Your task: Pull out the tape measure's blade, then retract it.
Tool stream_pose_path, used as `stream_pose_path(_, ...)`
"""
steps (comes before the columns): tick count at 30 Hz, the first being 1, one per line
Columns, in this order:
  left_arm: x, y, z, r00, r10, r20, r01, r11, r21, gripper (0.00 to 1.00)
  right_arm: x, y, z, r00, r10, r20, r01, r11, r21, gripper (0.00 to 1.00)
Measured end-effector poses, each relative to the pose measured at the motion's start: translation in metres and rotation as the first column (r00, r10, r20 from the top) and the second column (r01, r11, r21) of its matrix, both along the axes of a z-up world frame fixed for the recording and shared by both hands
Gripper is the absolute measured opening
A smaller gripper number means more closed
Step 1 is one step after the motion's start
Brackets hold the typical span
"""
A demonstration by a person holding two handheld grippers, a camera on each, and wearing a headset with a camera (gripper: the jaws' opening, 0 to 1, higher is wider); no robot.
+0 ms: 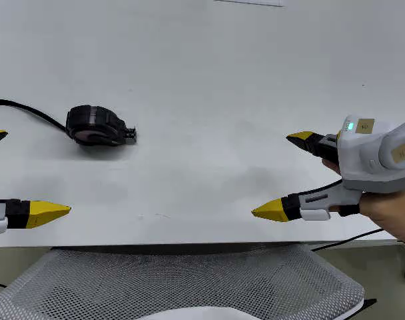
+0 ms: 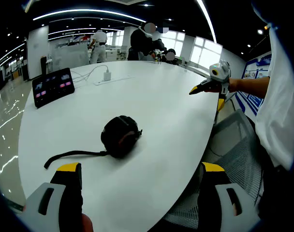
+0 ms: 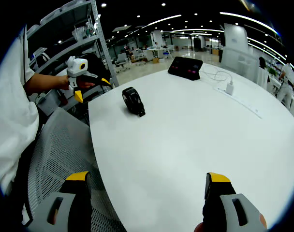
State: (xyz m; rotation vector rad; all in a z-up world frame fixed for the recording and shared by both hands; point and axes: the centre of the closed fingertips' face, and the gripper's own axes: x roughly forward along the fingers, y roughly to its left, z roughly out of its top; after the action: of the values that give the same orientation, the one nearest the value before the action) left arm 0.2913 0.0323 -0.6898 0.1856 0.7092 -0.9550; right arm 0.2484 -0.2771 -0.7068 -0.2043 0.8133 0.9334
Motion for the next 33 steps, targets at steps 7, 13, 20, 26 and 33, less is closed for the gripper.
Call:
stream_pose_path(7, 0.0001, 0.0009, -0.0007, 1.000, 0.002, -0.003, -0.002, 1.000, -0.001, 0.99, 0.0006, -0.0002, -0.0002, 1.000, 0.002, 0.002, -0.002, 1.000, -0.002, 0.98)
stream_pose_path(13, 0.0001, -0.0006, -0.0002, 1.000, 0.001, -0.002, -0.001, 1.000, -0.002, 0.99, 0.0005, 0.0013, 0.0005, 1.000, 0.004, 0.002, -0.004, 1.000, 0.002, 0.98)
stream_pose_path(20, -0.0007, -0.0012, -0.0004, 1.000, -0.003, -0.003, 0.003, 1.000, -0.003, 0.98, -0.0006, -0.0001, 0.0001, 1.000, 0.003, 0.002, -0.003, 1.000, 0.000, 0.99)
stream_pose_path(26, -0.0011, -0.0022, -0.0006, 1.000, -0.007, -0.004, 0.007, 1.000, 0.000, 0.97, 0.0014, -0.0005, 0.0011, 1.000, 0.001, 0.018, -0.001, 1.000, 0.002, 0.99)
stream_pose_path(33, 0.0010, -0.0010, -0.0001, 1.000, 0.000, -0.001, 0.000, 1.000, 0.002, 0.97, 0.0026, 0.0012, 0.0014, 1.000, -0.006, 0.020, 0.006, 1.000, 0.006, 0.99)
